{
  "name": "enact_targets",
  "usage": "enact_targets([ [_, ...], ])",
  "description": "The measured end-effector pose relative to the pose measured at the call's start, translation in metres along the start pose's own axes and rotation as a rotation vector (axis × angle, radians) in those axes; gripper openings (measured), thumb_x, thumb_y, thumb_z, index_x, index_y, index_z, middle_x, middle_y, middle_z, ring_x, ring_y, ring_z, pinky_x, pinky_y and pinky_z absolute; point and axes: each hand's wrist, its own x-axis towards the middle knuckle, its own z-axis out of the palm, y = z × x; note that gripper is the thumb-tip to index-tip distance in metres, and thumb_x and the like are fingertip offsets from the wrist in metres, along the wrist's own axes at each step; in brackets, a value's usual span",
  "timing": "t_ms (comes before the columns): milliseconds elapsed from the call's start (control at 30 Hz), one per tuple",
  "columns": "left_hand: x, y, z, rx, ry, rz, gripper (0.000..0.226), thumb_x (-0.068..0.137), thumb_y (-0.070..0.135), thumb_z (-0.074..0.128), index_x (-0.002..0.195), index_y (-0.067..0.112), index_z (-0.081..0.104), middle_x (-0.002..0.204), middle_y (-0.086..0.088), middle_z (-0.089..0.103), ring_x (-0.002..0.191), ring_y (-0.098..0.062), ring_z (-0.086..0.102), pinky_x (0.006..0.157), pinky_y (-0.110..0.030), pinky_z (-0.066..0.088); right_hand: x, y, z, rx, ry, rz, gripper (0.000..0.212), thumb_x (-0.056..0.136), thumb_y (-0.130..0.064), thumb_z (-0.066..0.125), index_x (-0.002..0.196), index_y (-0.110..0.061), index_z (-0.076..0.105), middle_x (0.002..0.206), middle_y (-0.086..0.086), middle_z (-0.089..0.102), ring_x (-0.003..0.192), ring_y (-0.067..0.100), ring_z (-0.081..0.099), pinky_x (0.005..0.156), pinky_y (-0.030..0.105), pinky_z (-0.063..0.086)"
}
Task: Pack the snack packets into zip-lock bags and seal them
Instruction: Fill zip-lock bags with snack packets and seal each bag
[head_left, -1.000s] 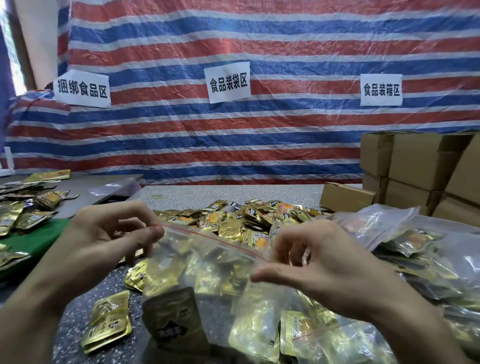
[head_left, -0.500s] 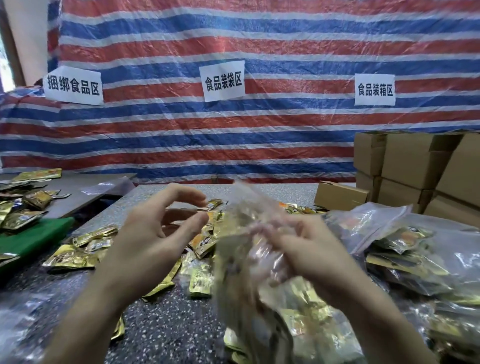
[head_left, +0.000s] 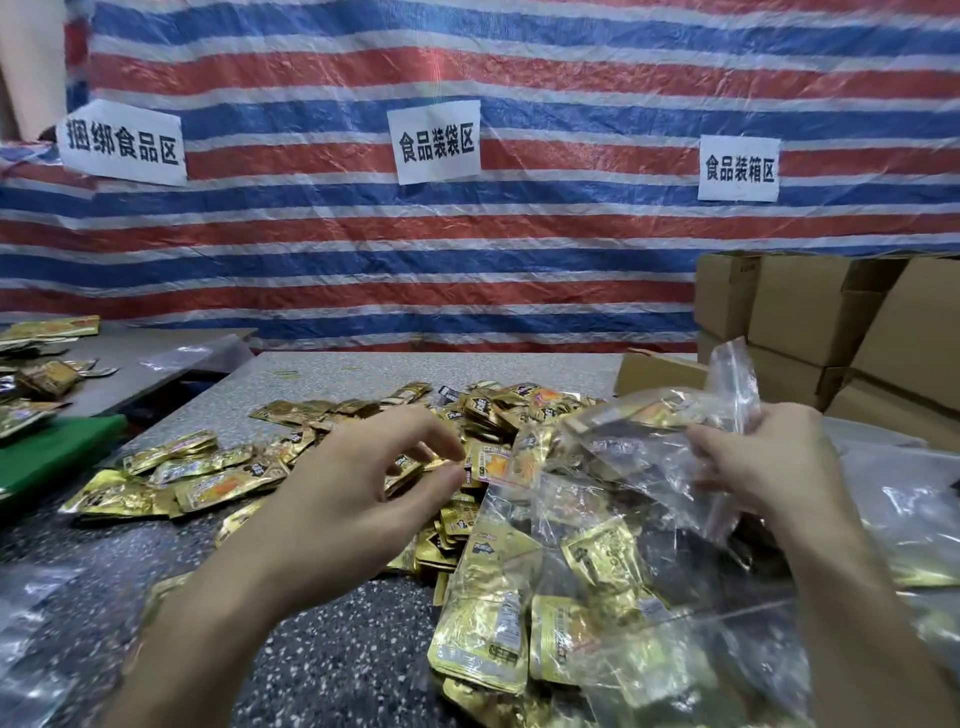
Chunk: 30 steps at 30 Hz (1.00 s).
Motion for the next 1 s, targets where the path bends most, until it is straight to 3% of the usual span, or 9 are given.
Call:
enact_targets([
  [100, 0.001, 0.001, 0.003, 0.025, -0.005, 0.003, 0.036, 0.078, 0.065, 0.047, 0.097, 0.04, 0.063, 0.107, 0.037, 0.058, 0.102, 0.011, 0.055, 0.075, -0.02, 0.047, -0.007, -0.008, -0.001, -0.068, 0.141, -0.059, 0.045, 0.081, -0.028, 0.083, 0.111, -0.002, 0.061, 0.089, 0.012, 0.07, 0.074, 0.025, 0.068, 0.062, 0.034, 0.053],
  [167, 0.0, 0.001, 0.004, 0.027, -0.003, 0.001, 0.035, 0.077, 0.065, 0.047, 0.097, 0.04, 0.063, 0.107, 0.038, 0.058, 0.103, 0.012, 0.054, 0.074, -0.018, 0.045, -0.011, -0.015, -0.003, -0.11, 0.238, -0.112, 0.074, 0.079, -0.032, 0.083, 0.138, -0.01, 0.043, 0.126, 0.016, 0.053, 0.109, 0.034, 0.056, 0.087, 0.044, 0.049],
  [233, 0.0, 0.002, 0.003, 0.027, 0.0, -0.001, 0.036, 0.076, 0.066, 0.046, 0.097, 0.042, 0.062, 0.108, 0.039, 0.056, 0.103, 0.013, 0.053, 0.073, -0.018, 0.045, -0.02, -0.024, -0.005, -0.087, 0.326, -0.254, 0.079, 0.081, -0.032, 0.082, 0.146, -0.016, 0.039, 0.14, 0.016, 0.043, 0.126, 0.036, 0.045, 0.104, 0.049, 0.042],
  [367, 0.002, 0.005, -0.001, -0.002, 0.017, -0.021, 0.032, 0.078, 0.061, 0.05, 0.099, 0.04, 0.062, 0.105, 0.036, 0.059, 0.101, 0.013, 0.055, 0.078, -0.022, 0.049, -0.054, -0.047, 0.005, 0.158, 0.292, -0.648, 0.034, 0.087, -0.024, 0.075, 0.12, -0.023, 0.064, 0.121, -0.003, 0.059, 0.113, 0.018, 0.058, 0.1, 0.042, 0.051],
  [500, -0.008, -0.006, -0.015, 0.016, 0.108, -0.103, 0.014, 0.086, 0.043, 0.061, 0.098, 0.036, 0.064, 0.094, 0.024, 0.065, 0.094, 0.007, 0.06, 0.075, -0.017, 0.047, -0.079, -0.055, 0.035, 0.181, -0.287, -0.728, 0.004, 0.09, -0.034, 0.069, 0.093, -0.034, 0.068, 0.092, -0.021, 0.067, 0.088, -0.005, 0.062, 0.074, 0.019, 0.053],
  [633, -0.043, -0.05, -0.031, 0.165, 0.239, -0.238, 0.008, 0.09, 0.029, 0.068, 0.098, 0.031, 0.066, 0.092, 0.021, 0.066, 0.09, 0.004, 0.061, 0.073, -0.019, 0.045, -0.088, -0.052, 0.058, -0.086, -0.628, -0.749, 0.015, 0.09, -0.048, 0.065, 0.094, -0.035, 0.068, 0.095, -0.022, 0.067, 0.088, -0.004, 0.063, 0.079, 0.029, 0.056],
  [833, -0.121, -0.147, -0.066, 0.67, 0.179, -0.955, 0.038, 0.095, 0.033, 0.058, 0.129, 0.015, 0.06, 0.132, -0.011, 0.057, 0.118, -0.031, 0.054, 0.095, -0.039, 0.046, -0.091, -0.053, 0.057, -0.046, -0.718, -0.742, 0.013, 0.089, -0.048, 0.063, 0.085, -0.037, 0.068, 0.084, -0.027, 0.069, 0.083, -0.013, 0.061, 0.065, 0.022, 0.05],
  [900, -0.149, -0.165, -0.076, 0.733, 0.141, -1.189, 0.038, 0.09, 0.037, 0.063, 0.12, 0.012, 0.063, 0.129, -0.014, 0.057, 0.119, -0.035, 0.051, 0.096, -0.039, 0.045, -0.092, -0.054, 0.056, -0.018, -0.736, -0.739, 0.013, 0.088, -0.045, 0.064, 0.082, -0.036, 0.069, 0.086, -0.036, 0.064, 0.082, -0.014, 0.061, 0.063, 0.021, 0.048],
  [1000, -0.177, -0.175, -0.077, 0.707, 0.069, -1.343, 0.027, 0.081, 0.029, 0.067, 0.103, 0.015, 0.064, 0.118, -0.011, 0.065, 0.111, -0.031, 0.058, 0.084, -0.033, 0.047, -0.092, -0.054, 0.057, -0.017, -0.75, -0.739, 0.011, 0.089, -0.044, 0.065, 0.086, -0.036, 0.069, 0.081, -0.02, 0.07, 0.082, -0.015, 0.06, 0.063, 0.021, 0.048],
])
